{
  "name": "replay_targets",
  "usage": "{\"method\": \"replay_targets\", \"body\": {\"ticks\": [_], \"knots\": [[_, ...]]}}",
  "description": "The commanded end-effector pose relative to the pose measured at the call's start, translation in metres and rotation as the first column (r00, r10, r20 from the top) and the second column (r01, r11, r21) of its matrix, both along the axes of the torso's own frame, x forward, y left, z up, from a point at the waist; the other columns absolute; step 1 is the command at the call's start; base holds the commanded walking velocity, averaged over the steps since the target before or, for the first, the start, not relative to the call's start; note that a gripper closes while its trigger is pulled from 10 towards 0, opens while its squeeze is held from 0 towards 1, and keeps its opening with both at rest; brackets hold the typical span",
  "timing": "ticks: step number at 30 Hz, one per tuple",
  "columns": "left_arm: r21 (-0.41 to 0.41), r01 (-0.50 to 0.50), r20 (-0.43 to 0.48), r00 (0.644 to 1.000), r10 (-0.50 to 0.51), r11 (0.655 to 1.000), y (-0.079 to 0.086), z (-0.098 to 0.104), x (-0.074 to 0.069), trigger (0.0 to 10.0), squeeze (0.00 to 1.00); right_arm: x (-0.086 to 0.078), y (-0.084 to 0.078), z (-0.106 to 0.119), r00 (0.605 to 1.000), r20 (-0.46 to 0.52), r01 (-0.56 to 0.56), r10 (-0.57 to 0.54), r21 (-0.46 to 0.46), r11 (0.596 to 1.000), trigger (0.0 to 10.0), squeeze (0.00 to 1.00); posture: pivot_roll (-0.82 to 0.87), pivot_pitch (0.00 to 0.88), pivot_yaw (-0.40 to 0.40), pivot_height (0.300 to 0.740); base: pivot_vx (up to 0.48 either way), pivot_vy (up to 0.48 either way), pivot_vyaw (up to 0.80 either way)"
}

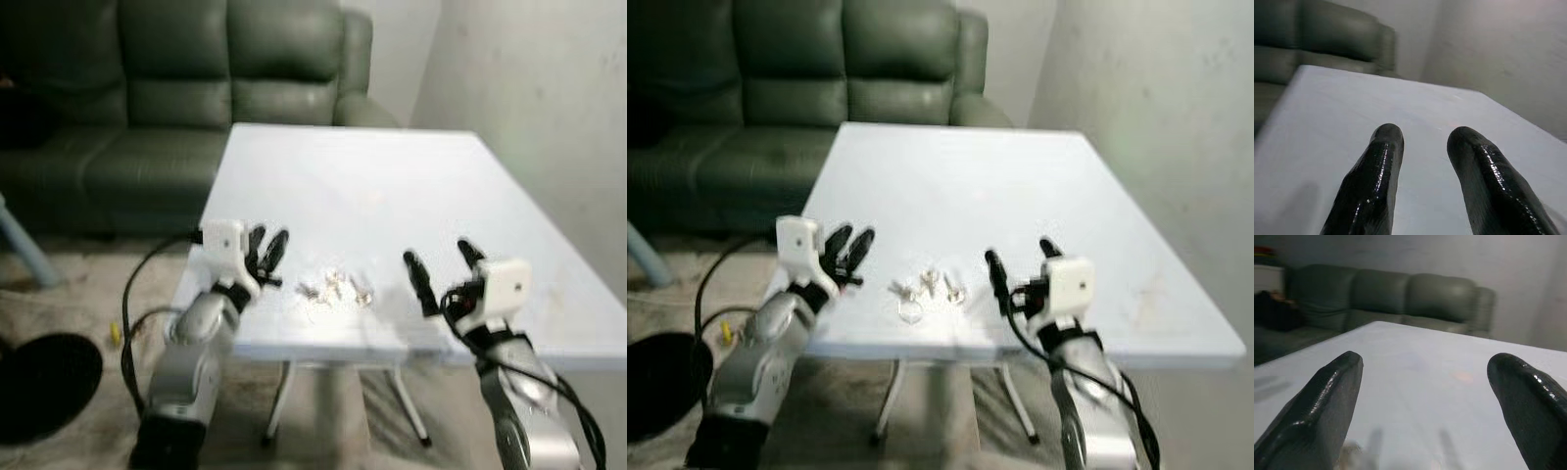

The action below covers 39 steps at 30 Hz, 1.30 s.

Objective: Hang keys on a hook

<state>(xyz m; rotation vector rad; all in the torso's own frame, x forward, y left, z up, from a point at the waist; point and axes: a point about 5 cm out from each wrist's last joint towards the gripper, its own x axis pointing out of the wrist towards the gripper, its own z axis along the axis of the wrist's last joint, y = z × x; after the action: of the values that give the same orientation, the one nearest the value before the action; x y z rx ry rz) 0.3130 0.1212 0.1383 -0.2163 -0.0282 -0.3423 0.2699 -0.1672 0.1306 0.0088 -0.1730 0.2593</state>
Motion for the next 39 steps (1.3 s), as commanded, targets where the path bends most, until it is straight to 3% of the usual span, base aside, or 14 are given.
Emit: {"method": "replay_targets", "body": {"ticks": [1, 13, 16, 21, 39], "knots": [[0.027, -0.058, 0.014, 0.998, 0.057, 0.998, 0.009, 0.002, 0.0, 10.0, 0.0, 0.001, 0.005, 0.005, 0.999, 0.016, -0.029, 0.029, 0.0, 1.0, 10.0, 0.0, 0.11, 0.0, -0.035, 0.74, 0.0, 0.0, 0.0], [0.045, -0.037, 0.009, 0.999, 0.037, 0.998, -0.002, -0.003, -0.004, 10.0, 0.0, 0.0, 0.003, 0.0, 0.999, -0.014, -0.03, 0.03, -0.005, 1.0, 10.0, 0.0, 0.11, 0.0, -0.035, 0.74, 0.0, 0.0, 0.0], [0.081, 0.002, 0.024, 1.0, -0.003, 0.997, -0.01, -0.007, -0.01, 10.0, 0.0, 0.0, -0.001, -0.003, 0.999, -0.029, -0.027, 0.026, -0.02, 0.999, 10.0, 0.0, 0.11, 0.0, -0.033, 0.74, 0.0, 0.0, 0.0], [0.063, 0.065, -0.003, 0.998, -0.065, 0.996, -0.021, -0.012, -0.018, 10.0, 0.0, 0.001, -0.011, -0.008, 0.996, -0.085, -0.032, 0.025, -0.073, 0.997, 10.0, 0.0, 0.11, 0.0, -0.04, 0.74, 0.0, 0.0, 0.0], [0.048, 0.051, -0.006, 0.999, -0.051, 0.998, -0.02, -0.013, -0.019, 10.0, 0.0, 0.009, -0.013, -0.009, 0.991, -0.133, -0.035, 0.019, -0.116, 0.993, 10.0, 0.0, 0.11, 0.0, -0.06, 0.74, 0.0, 0.0, 0.0]]}}
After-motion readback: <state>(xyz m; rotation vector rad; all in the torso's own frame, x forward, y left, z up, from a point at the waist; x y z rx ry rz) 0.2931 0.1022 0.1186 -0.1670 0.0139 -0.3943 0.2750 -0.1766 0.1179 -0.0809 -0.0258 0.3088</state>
